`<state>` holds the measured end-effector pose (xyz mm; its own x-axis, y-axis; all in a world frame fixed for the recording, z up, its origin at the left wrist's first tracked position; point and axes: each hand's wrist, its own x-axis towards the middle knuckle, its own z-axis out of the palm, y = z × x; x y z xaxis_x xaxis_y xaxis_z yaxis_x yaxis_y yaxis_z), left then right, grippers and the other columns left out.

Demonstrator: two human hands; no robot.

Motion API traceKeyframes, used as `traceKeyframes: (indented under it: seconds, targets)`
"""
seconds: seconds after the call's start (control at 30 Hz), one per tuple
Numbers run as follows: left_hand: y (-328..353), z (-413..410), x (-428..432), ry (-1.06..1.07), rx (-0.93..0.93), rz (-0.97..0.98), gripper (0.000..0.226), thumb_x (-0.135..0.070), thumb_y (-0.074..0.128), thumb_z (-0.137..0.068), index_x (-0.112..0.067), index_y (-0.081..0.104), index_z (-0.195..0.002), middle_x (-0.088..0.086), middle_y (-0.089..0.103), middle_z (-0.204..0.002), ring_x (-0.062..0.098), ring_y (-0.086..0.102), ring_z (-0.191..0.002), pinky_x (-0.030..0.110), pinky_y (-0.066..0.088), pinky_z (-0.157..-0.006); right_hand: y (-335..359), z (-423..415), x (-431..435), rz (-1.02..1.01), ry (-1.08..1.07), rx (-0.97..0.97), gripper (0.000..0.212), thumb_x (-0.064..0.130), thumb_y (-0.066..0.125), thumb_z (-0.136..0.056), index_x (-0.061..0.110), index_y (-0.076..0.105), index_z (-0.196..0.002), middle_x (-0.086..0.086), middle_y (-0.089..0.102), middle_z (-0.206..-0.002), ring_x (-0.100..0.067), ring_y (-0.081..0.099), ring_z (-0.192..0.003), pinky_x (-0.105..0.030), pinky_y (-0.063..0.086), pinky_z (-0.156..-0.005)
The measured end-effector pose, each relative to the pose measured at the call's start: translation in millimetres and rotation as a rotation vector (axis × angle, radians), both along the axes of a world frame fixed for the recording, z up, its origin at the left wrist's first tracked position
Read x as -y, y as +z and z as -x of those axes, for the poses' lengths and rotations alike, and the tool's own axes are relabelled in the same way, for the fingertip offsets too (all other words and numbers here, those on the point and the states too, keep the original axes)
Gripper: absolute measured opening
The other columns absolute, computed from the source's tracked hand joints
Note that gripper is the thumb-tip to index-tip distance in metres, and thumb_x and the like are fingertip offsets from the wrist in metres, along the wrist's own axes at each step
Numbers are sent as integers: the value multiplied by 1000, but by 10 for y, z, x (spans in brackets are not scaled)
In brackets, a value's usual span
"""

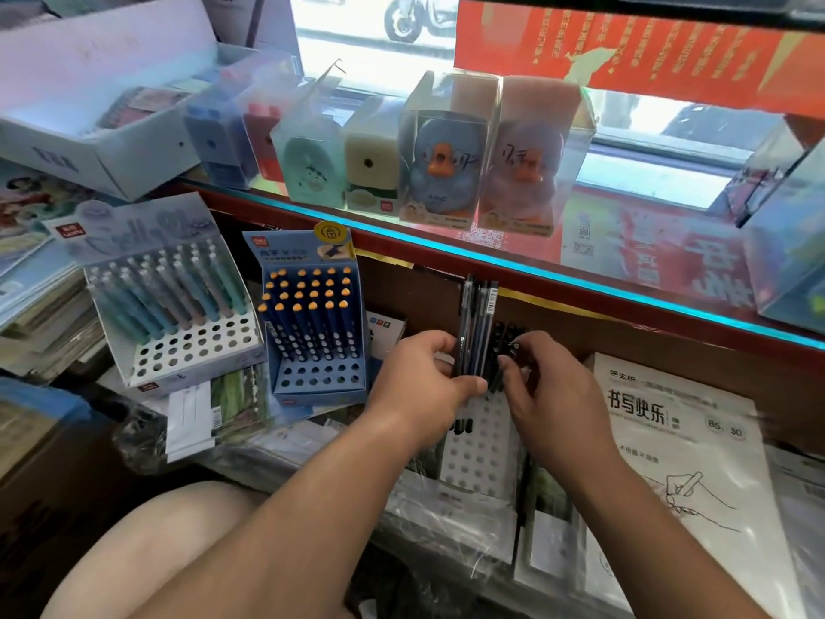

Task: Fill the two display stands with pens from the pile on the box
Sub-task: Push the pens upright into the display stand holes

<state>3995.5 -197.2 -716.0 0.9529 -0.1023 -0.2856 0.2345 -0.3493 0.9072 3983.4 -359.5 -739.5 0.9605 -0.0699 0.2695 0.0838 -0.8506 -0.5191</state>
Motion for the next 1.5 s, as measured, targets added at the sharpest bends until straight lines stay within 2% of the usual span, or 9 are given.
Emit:
traceKeyframes:
  seconds: [0.27,0.53,0.63,0.8,0.93,1.07,1.17,1.4,1.5]
  targets:
    - [12,14,-24,-44,-58,-11,31,-16,82,-86,-27,70,-112,0,77,-97,18,74,-91,45,60,-90,-39,-48,15,93,-69,-101,25,39,71,-92,23,71,-111,9,48,-89,-11,51,-83,-29,42,-65]
    - [22,20,0,-92,-83,-37,28,-16,83,-84,-30,73,-105,-3,78,-91,13,75,-87,43,59,-92,353,-4,52,-538,-13,16,7,28,70,-95,30,69,-102,12,69,-85,-3,65,-80,-15,52,-67]
    - [38,12,13,-126,-97,-26,27,-15,84,-83,-30,72,-103,-1,79,-92,16,75,-90,46,58,-93,428,-22,47,-583,35,-26,15,31,74,-91,31,68,-105,11,71,-88,-5,68,-83,-20,58,-73]
    - [55,15,11,-177,-97,-22,27,-14,84,-82,-29,74,-102,-1,79,-92,17,76,-92,47,57,-95,457,-55,97,-610,39,-75,4,29,73,-93,27,69,-93,2,73,-83,-16,72,-77,-28,61,-68]
    - [69,-29,-63,-102,-99,-7,23,-14,84,-83,-24,75,-101,1,79,-92,19,76,-92,47,58,-95,490,-41,171,-708,-22,-16,4,21,70,-95,19,68,-94,-7,72,-85,-21,71,-72,-20,57,-58]
    - [93,-40,-118,-2,-87,-12,28,-16,83,-84,-21,72,-109,0,77,-95,18,74,-92,43,59,-92,375,-45,280,-566,-89,42,8,26,74,-93,27,66,-94,4,72,-85,-16,72,-78,-31,60,-71]
    - [97,-14,-83,-1,-90,-32,24,-17,82,-86,-23,71,-107,1,76,-96,19,73,-90,45,60,-90,270,-14,277,-412,-81,26,11,29,74,-92,29,64,-98,12,68,-83,-2,66,-77,-23,57,-72]
    - [122,14,-69,-31,-104,-73,23,-15,80,-88,-32,64,-89,2,72,-96,19,73,-87,43,62,-85,146,-26,237,-333,-78,-13,16,27,74,-93,23,68,-107,15,67,-89,1,64,-83,-13,47,-68]
    - [88,-4,-64,-49,-125,-81,26,-18,82,-86,-26,70,-108,3,73,-103,20,73,-89,44,62,-87,111,-27,239,-307,-76,-58,17,28,73,-93,24,68,-110,17,66,-88,3,63,-82,-12,45,-66]
